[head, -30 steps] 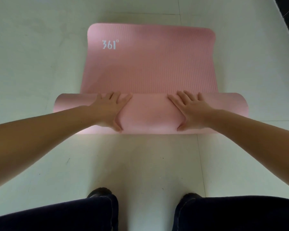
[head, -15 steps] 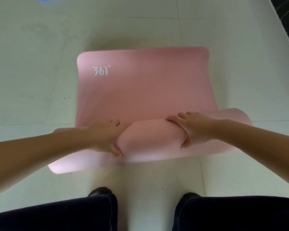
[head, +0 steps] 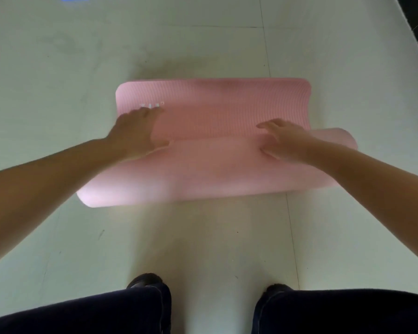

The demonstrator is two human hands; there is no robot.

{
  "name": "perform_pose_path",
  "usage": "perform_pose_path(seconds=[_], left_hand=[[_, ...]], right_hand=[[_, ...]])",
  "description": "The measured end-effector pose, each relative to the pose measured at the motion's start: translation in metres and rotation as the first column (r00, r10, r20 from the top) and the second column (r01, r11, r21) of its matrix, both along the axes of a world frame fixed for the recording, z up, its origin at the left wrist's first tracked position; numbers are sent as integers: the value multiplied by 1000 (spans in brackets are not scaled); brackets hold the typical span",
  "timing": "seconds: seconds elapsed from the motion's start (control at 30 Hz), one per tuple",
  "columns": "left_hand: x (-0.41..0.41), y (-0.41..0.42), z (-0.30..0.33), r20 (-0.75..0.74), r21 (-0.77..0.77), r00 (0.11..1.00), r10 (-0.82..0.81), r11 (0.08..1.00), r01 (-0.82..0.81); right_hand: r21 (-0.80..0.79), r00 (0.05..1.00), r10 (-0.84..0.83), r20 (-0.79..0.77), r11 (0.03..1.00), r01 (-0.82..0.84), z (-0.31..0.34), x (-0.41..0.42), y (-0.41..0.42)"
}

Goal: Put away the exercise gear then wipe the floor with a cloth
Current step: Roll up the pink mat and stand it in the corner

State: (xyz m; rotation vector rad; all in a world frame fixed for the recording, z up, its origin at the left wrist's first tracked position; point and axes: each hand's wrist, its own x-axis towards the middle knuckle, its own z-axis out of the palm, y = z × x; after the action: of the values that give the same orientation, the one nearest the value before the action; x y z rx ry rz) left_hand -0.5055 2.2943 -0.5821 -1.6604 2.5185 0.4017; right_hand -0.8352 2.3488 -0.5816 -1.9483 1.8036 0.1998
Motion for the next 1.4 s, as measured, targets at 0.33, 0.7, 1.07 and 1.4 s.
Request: perform_pose_path(seconds=[0.33,0.7,1.07,1.4], left_hand=[[-26,42,-38,369,94,900,-235,972,215],[-25,20,-32,313,-5,910,-271,958,287],[7,129,-34,195,-41,870,-453,882,469],[14,-4,-3,162,152,954,-251,962,227]], right_hand=[[70,855,372,-361,925,-374,-18,16,1],[0,907,334,-256,938,-345,-8,18,-27],[140,872,460,-169,886,-441,-4,24,86],[-91,994,41,98,995,-32,15,13,28]])
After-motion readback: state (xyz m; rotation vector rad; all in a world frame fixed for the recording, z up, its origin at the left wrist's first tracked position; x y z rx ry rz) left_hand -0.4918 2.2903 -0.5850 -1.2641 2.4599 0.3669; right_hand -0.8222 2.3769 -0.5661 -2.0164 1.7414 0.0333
